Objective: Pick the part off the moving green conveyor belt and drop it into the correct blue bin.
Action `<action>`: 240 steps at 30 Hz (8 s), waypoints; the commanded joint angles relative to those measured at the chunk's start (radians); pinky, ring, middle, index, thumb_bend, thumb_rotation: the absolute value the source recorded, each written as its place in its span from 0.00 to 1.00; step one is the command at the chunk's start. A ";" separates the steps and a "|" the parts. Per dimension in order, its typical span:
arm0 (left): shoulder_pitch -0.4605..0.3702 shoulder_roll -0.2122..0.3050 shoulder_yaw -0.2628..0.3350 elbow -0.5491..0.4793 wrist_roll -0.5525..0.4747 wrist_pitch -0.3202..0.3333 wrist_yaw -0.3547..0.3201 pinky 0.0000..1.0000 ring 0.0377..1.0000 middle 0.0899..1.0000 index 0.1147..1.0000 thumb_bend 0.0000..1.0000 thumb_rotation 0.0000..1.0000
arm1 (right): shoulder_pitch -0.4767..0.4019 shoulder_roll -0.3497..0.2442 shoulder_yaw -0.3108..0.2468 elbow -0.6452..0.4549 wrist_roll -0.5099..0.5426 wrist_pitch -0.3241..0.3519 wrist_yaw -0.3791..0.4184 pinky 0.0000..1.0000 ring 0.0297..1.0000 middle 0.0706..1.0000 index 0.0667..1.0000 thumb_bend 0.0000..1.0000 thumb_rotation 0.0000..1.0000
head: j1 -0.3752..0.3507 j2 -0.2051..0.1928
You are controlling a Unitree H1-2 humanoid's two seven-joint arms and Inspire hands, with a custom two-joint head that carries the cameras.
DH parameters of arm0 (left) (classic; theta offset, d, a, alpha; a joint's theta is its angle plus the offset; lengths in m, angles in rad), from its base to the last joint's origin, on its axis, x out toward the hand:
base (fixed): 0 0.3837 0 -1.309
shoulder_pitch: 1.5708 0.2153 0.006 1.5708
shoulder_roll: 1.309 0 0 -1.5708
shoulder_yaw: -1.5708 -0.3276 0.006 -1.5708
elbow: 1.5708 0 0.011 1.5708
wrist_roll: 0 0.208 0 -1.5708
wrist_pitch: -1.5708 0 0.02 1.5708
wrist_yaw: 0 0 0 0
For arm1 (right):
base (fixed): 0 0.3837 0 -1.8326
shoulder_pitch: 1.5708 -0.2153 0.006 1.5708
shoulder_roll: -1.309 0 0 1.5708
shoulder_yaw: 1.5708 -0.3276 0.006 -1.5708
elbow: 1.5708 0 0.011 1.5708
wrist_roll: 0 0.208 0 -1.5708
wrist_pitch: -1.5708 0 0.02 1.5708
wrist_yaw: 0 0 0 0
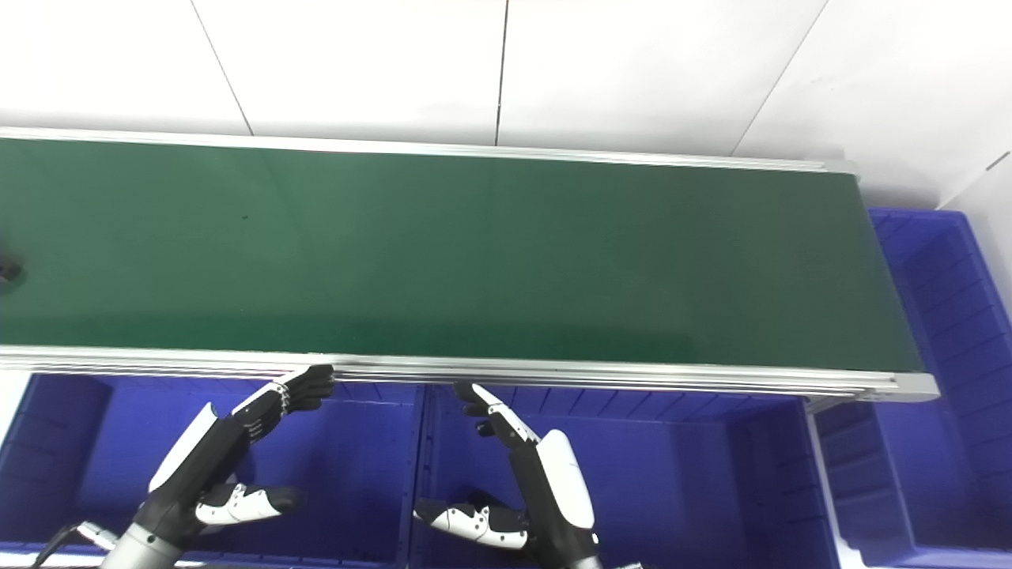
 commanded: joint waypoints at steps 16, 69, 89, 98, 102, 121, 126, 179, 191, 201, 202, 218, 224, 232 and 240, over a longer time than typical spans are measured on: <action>-0.002 -0.037 -0.048 -0.020 0.076 -0.027 0.051 0.77 0.82 0.84 0.84 0.73 0.67 | 0.012 -0.015 -0.026 -0.037 0.023 0.009 0.014 0.76 0.84 0.87 0.87 0.81 0.51 | 0.115 -0.005; -0.013 -0.009 -0.098 -0.011 0.092 -0.027 0.100 0.80 0.83 0.85 0.85 0.72 0.66 | 0.016 -0.014 -0.041 -0.037 0.024 0.014 0.029 0.76 0.84 0.88 0.88 0.81 0.51 | 0.123 -0.007; -0.053 -0.025 -0.200 0.063 0.147 -0.027 0.186 0.72 0.78 0.80 0.79 0.78 0.60 | -0.005 -0.072 -0.060 0.070 0.057 -0.083 -0.005 0.73 0.85 0.89 0.88 0.80 0.52 | 0.521 -0.230; -0.075 -0.026 -0.220 0.092 0.147 -0.027 0.196 0.69 0.76 0.78 0.77 0.77 0.58 | -0.021 -0.087 -0.055 0.100 0.052 -0.085 -0.017 0.74 0.85 0.88 0.87 0.81 0.51 | 0.535 -0.276; -0.084 -0.019 -0.233 0.103 0.151 -0.027 0.215 0.68 0.75 0.78 0.77 0.76 0.59 | -0.019 -0.082 -0.053 0.104 0.060 -0.079 -0.015 0.73 0.85 0.89 0.87 0.80 0.51 | 0.527 -0.300; -0.106 0.026 -0.272 0.118 0.131 -0.027 0.259 0.67 0.75 0.77 0.75 0.75 0.58 | -0.020 -0.061 -0.045 0.075 0.073 -0.087 -0.048 0.73 0.85 0.88 0.87 0.75 0.47 | 0.514 -0.338; -0.107 0.037 -0.272 0.109 0.122 -0.027 0.258 0.67 0.75 0.77 0.75 0.75 0.59 | -0.024 -0.057 -0.057 -0.039 0.092 -0.054 -0.017 0.78 0.87 0.89 0.89 0.74 0.50 | 0.500 -0.336; -0.090 0.054 -0.241 0.057 0.123 -0.027 0.262 0.76 0.81 0.83 0.83 0.77 0.62 | -0.631 0.046 -0.114 -0.230 -0.116 0.454 0.259 0.72 0.82 0.85 0.85 0.80 0.42 | 0.191 -0.131; -0.079 0.062 -0.238 0.058 0.120 -0.027 0.272 0.76 0.81 0.83 0.83 0.77 0.64 | -0.769 0.117 0.005 -0.057 -0.212 0.532 0.297 0.72 0.82 0.86 0.87 0.82 0.47 | 0.177 -0.132; -0.075 0.065 -0.232 0.054 0.121 -0.027 0.269 0.76 0.81 0.83 0.83 0.77 0.65 | -0.871 0.132 0.084 0.083 -0.263 0.575 0.324 0.80 0.86 0.88 0.89 0.82 0.50 | 0.183 -0.128; -0.073 0.066 -0.231 0.053 0.121 -0.027 0.267 0.76 0.81 0.83 0.83 0.78 0.65 | -0.878 0.134 0.092 0.093 -0.267 0.577 0.325 0.80 0.86 0.88 0.89 0.82 0.50 | 0.183 -0.128; -0.069 0.065 -0.228 0.043 0.123 -0.027 0.260 0.77 0.82 0.83 0.84 0.78 0.65 | -0.947 0.156 0.176 0.234 -0.317 0.571 0.311 0.83 0.86 0.87 0.87 0.84 0.46 | 0.193 -0.115; -0.069 0.065 -0.229 0.040 0.131 -0.027 0.268 0.77 0.82 0.83 0.84 0.76 0.65 | -0.964 0.164 0.207 0.267 -0.338 0.577 0.318 0.83 0.85 0.87 0.86 0.85 0.45 | 0.192 -0.111; -0.066 0.069 -0.223 0.036 0.126 -0.027 0.263 0.77 0.82 0.83 0.83 0.75 0.65 | -0.980 0.177 0.243 0.342 -0.363 0.584 0.319 0.82 0.85 0.87 0.86 0.87 0.42 | 0.188 -0.104; -0.066 0.067 -0.229 0.033 0.126 -0.027 0.262 0.78 0.82 0.84 0.84 0.75 0.66 | -0.970 0.159 0.286 0.432 -0.405 0.559 0.271 0.78 0.81 0.83 0.84 0.91 0.31 | 0.194 -0.098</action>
